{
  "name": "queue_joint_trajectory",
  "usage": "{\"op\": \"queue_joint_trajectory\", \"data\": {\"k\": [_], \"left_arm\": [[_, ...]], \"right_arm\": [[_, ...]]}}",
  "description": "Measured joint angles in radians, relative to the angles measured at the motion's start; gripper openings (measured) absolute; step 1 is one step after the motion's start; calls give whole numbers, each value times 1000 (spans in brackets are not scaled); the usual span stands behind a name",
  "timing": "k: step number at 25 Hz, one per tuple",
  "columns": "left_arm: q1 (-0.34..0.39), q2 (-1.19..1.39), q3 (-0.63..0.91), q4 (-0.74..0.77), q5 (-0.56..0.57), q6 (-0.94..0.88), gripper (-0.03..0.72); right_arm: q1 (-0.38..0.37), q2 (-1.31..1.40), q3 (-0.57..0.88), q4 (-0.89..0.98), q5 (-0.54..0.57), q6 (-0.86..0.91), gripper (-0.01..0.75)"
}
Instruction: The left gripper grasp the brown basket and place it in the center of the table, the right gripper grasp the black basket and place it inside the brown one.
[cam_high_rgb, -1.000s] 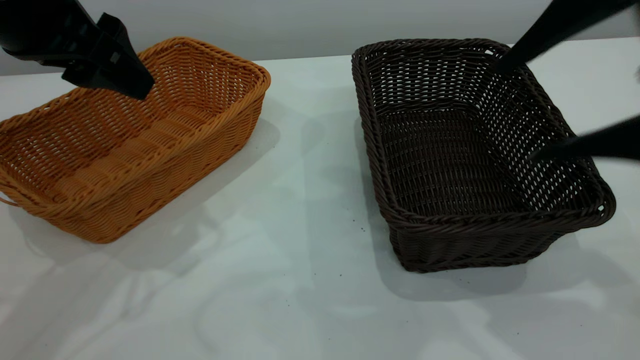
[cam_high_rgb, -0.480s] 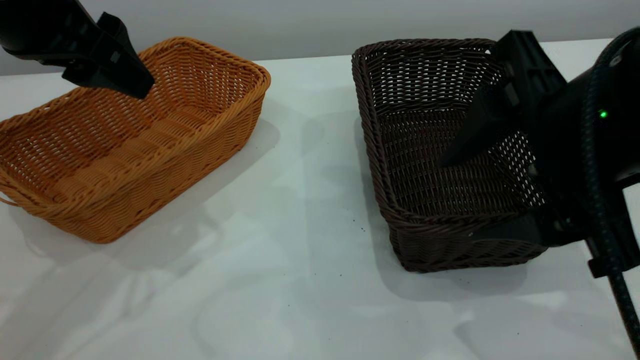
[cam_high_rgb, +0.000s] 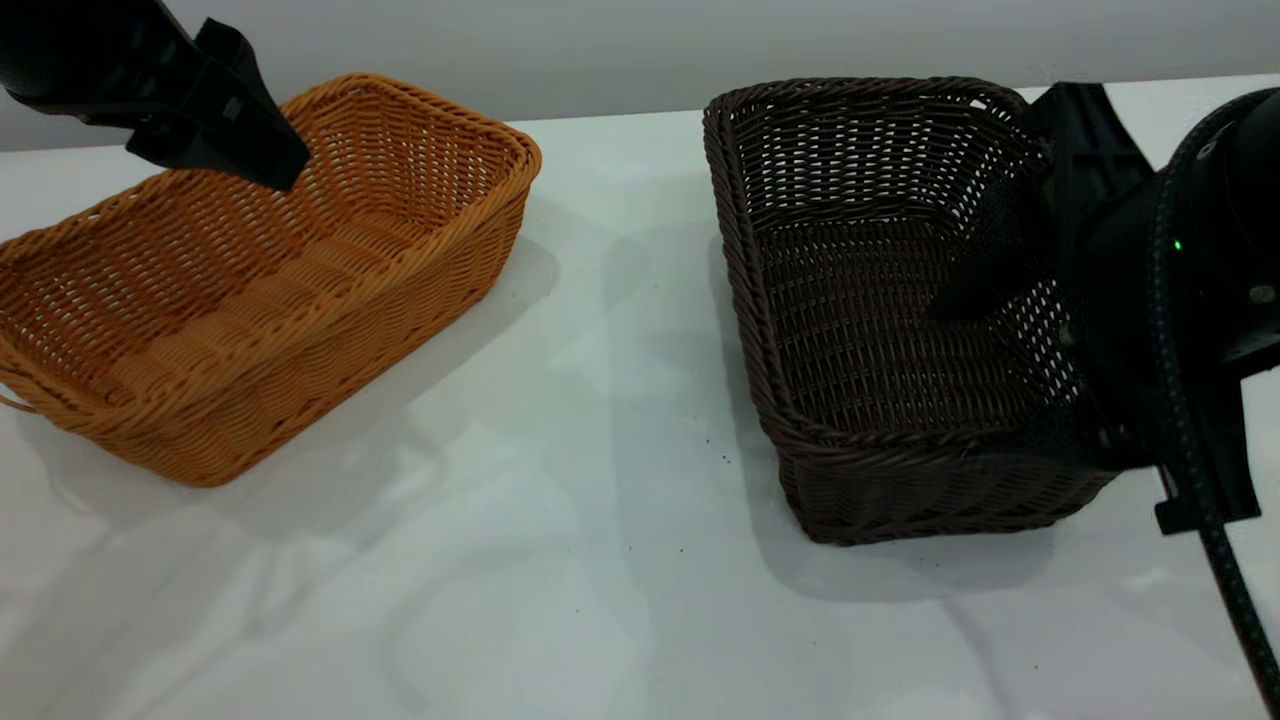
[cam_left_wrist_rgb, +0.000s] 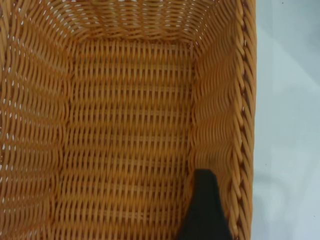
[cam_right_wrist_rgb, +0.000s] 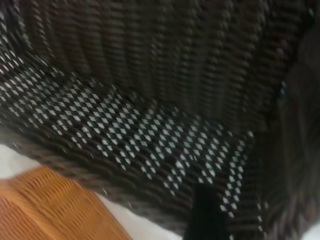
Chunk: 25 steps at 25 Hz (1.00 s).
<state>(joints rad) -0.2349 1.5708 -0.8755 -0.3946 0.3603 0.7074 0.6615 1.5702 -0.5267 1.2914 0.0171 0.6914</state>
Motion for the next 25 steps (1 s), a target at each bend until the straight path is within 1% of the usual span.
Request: {"op": "queue_joint_trajectory", "data": {"k": [4,12,14,18,25], "left_arm": [[0,0,0,0,0,0,490],[0,0,0,-42,-12,0,490],[0,0,0,-42,-14,0,490],[0,0,0,-42,-15,1,490],[0,0,0,-42,-16,2,490]], "right_arm": [[0,21,0,3,-5,0,488],[0,43,0,7,79,-7,488],[0,44,0,7,64,-7,488],[0,57,0,12,-17,-7,488],[-1,148,-22,63,-23,-6,470]]}}
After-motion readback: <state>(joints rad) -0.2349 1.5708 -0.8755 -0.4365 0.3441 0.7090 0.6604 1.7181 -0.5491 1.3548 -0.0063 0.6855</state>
